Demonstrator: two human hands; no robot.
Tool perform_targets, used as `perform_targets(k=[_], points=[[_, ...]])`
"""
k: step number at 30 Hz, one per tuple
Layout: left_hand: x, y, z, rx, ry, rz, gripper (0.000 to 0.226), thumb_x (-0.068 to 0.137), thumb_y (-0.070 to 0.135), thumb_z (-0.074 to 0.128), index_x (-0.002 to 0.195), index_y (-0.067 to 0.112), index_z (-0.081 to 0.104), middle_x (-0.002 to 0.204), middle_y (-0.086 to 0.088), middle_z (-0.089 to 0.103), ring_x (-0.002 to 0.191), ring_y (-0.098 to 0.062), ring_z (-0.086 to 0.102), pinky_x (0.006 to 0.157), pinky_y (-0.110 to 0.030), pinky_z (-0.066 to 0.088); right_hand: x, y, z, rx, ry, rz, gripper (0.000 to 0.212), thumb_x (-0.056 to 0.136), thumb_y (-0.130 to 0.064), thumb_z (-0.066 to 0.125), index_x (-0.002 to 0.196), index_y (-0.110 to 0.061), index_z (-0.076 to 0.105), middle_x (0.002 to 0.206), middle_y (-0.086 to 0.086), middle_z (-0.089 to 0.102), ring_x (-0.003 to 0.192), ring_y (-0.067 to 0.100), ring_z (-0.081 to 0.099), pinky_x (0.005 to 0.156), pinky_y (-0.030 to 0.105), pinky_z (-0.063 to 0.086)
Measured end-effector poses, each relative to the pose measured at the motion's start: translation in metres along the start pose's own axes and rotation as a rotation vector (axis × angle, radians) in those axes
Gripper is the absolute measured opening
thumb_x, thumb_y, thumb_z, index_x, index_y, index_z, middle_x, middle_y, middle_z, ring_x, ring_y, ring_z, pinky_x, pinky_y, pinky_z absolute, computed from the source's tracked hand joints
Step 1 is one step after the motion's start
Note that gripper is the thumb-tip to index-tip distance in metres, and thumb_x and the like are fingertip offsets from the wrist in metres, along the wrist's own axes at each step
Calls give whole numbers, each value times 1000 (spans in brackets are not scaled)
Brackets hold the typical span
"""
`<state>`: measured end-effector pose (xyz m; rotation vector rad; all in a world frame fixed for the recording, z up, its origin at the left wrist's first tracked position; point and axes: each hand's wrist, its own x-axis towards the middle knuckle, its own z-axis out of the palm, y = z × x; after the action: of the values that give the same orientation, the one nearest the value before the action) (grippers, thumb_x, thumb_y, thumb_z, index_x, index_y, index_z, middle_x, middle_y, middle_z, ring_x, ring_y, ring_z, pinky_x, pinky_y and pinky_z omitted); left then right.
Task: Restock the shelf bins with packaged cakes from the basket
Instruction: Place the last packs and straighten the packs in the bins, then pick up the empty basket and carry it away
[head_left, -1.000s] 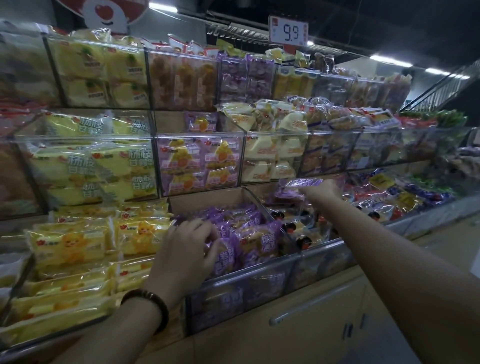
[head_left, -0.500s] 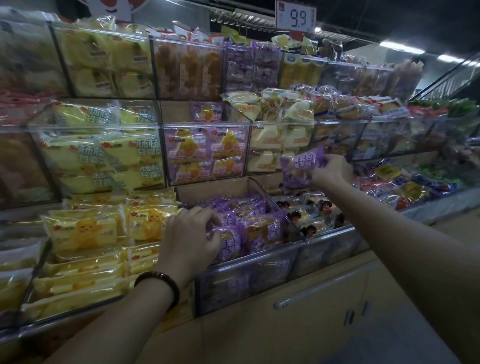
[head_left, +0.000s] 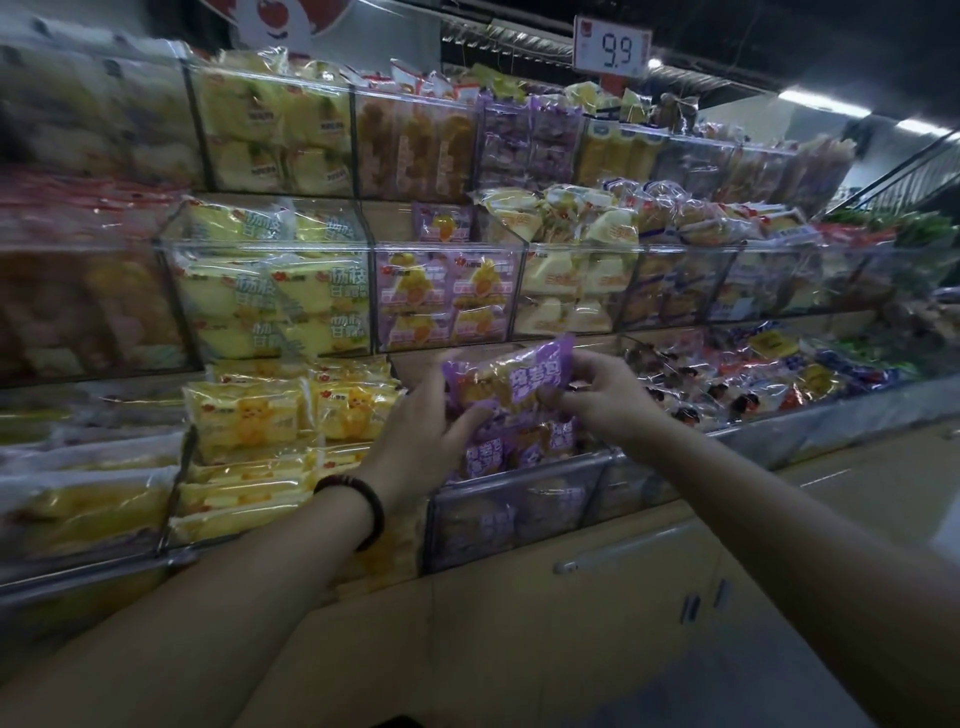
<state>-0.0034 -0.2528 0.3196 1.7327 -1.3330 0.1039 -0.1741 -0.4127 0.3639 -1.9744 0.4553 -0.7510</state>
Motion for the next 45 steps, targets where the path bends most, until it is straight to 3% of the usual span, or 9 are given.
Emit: perform_targets(k=[7, 11, 14, 20, 30, 32, 37, 41, 45], points=[[-11, -11, -19, 133, -61, -41, 55, 95, 22, 78, 141, 37, 51, 118, 12, 65, 90, -12, 68, 80, -28, 57, 0, 24, 36, -291, 5, 41, 28, 87, -4, 81, 93, -30, 71, 75, -16, 76, 65, -7, 69, 62, 14, 55], [-15, -11, -23, 417, -134, 31, 28, 101, 21, 71, 126, 32, 73, 117, 6, 72, 108, -16, 65, 94, -36, 57, 0, 30, 50, -459, -60, 135, 50, 76, -23, 91, 116, -22, 62, 101, -3, 74, 93, 13, 72, 87, 40, 62], [-14, -5, -26, 595, -106, 80, 30, 99, 29, 73, 129, 35, 75, 118, 7, 77, 111, -19, 66, 101, -40, 52, -3, 25, 54, -575, 36, -32, 76, 69, -38, 94, 133, -39, 53, 114, -5, 64, 99, 16, 66, 88, 43, 59], [-8, -1, -21, 656, -195, 10, 29, 97, 21, 77, 124, 31, 78, 114, 3, 78, 103, -16, 71, 91, -35, 61, -11, 31, 64, -747, 19, -168, 25, 94, -47, 71, 115, -35, 78, 105, -6, 54, 99, 11, 51, 92, 36, 49], [14, 13, 1, 859, -273, -104, 8, 93, 24, 81, 96, 31, 83, 100, 3, 75, 84, -20, 67, 71, -34, 57, -10, 26, 75, -848, -152, 14, 29, 95, -24, 52, 92, -21, 81, 81, 7, 72, 81, 27, 63, 75, 37, 56], [16, 11, 2, 831, -281, -120, 4, 93, 31, 80, 93, 34, 83, 101, 7, 75, 88, -18, 68, 78, -35, 61, -8, 24, 72, -826, -215, 66, 32, 101, -31, 50, 83, -26, 75, 85, 8, 71, 90, 29, 63, 84, 41, 54], [5, 9, -10, 709, -320, -83, 24, 92, 54, 76, 109, 37, 82, 109, 8, 75, 95, -17, 68, 79, -34, 59, -15, 23, 66, -711, -200, 106, 33, 104, -39, 56, 131, -30, 71, 133, 2, 69, 121, 24, 62, 104, 43, 50], [-23, 10, -40, 384, -141, 5, 23, 96, 39, 75, 120, 36, 75, 106, 14, 68, 91, -5, 64, 74, -22, 51, -46, 29, 75, -741, 101, -22, 33, 100, -44, 59, 131, -36, 66, 132, 0, 61, 129, 24, 53, 107, 46, 43], [-82, 20, -83, 250, -31, 98, 13, 98, 26, 74, 109, 33, 77, 98, 20, 69, 78, 3, 62, 67, -17, 52, -100, 21, 97, -450, 145, -59, 22, 99, -33, 64, 119, -25, 70, 111, -6, 66, 105, 14, 63, 91, 37, 54]])
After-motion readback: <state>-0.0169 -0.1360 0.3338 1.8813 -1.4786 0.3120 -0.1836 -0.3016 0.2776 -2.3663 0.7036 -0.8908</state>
